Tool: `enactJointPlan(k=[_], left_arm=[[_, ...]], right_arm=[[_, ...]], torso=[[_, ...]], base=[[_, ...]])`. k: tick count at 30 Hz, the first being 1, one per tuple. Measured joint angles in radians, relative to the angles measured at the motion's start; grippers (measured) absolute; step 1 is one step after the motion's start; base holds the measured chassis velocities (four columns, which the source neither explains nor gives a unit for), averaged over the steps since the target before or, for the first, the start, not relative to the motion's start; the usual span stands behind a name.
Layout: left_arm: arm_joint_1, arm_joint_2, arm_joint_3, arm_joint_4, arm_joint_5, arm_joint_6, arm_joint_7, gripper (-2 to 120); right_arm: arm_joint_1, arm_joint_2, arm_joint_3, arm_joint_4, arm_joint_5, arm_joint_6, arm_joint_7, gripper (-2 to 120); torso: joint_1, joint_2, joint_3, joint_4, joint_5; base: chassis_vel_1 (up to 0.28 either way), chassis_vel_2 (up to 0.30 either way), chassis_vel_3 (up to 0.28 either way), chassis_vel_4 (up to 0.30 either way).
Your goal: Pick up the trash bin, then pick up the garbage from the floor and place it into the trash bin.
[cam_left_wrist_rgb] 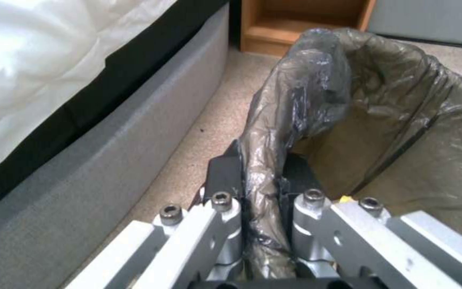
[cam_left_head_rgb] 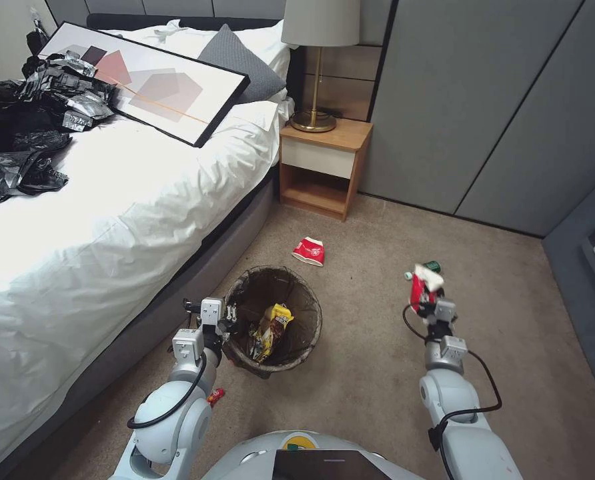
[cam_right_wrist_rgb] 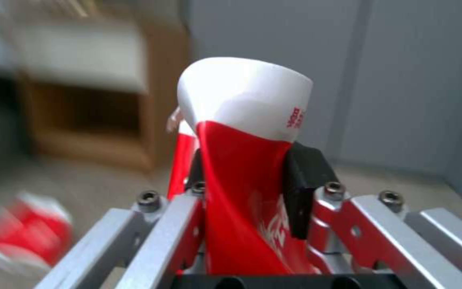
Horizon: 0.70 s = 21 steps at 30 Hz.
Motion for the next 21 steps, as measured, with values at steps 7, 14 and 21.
enactJointPlan(k=[7,14,21], left_arm=[[0.004,0.0,0.005,0.001,-0.005,0.003,0.001,7],[0.004,-0.001,0.013,0.001,-0.009,0.007,0.001,7],[0.003,-0.001,0.019,0.001,-0.009,0.009,0.001,7]], right_arm=[[-0.02,-0.001,-0.104,0.165,0.011,0.129,-0.133,10],[-0.031,-0.008,-0.189,0.258,0.03,0.202,-0.259,10],[-0.038,-0.029,-0.256,0.302,0.064,0.226,-0.368,10]], torso=[[0.0,0.0,0.0,-0.0001,0.0002],[0.0,0.0,0.0,-0.0002,0.0001],[0.0,0.0,0.0,-0.0002,0.0001]], base=[[0.0,0.0,0.0,0.0],[0.0,0.0,0.0,0.0],[0.0,0.0,0.0,0.0]])
